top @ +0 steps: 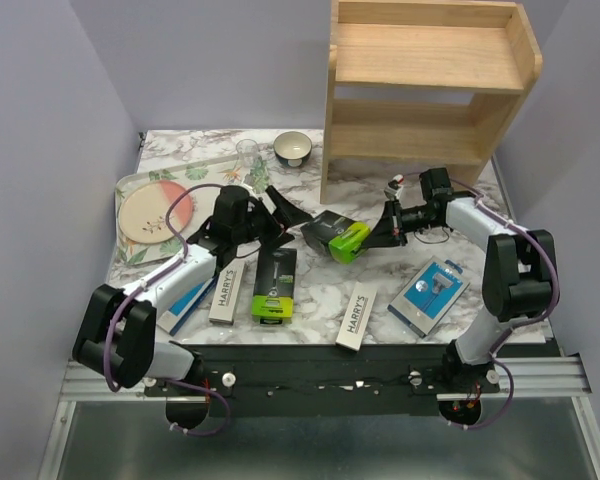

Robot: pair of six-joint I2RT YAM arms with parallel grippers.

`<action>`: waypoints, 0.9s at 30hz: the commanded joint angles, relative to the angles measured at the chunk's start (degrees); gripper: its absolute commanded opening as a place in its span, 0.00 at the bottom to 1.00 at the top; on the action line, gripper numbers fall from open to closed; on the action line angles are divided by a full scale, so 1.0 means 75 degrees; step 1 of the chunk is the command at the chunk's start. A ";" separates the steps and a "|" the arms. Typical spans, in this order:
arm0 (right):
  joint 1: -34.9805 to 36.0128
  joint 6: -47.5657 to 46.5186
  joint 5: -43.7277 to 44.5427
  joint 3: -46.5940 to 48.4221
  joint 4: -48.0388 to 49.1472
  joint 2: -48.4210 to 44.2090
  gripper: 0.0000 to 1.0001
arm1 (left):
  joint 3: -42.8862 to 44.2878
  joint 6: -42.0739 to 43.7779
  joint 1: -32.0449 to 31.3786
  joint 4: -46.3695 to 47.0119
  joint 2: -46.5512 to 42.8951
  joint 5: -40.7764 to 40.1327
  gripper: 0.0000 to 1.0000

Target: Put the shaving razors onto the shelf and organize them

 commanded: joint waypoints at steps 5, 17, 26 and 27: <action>0.0100 0.2373 -0.0224 -0.0887 0.2768 -0.0696 0.01 | 0.1164 -0.1905 -0.1067 -0.0996 0.1145 -0.0313 0.98; 0.0404 0.2740 0.0080 -0.1391 0.3041 -0.1247 0.01 | 0.1987 -0.3838 -0.1619 -0.3707 0.1707 -0.1275 0.96; 0.0604 0.2845 0.0268 -0.1508 0.3099 -0.1399 0.01 | 0.2232 -0.4753 -0.1630 -0.3062 0.2457 -0.1099 0.91; 0.0616 0.2833 0.0280 -0.1543 0.3075 -0.1399 0.01 | 0.2233 -0.4823 -0.1619 -0.2969 0.2516 -0.1052 0.89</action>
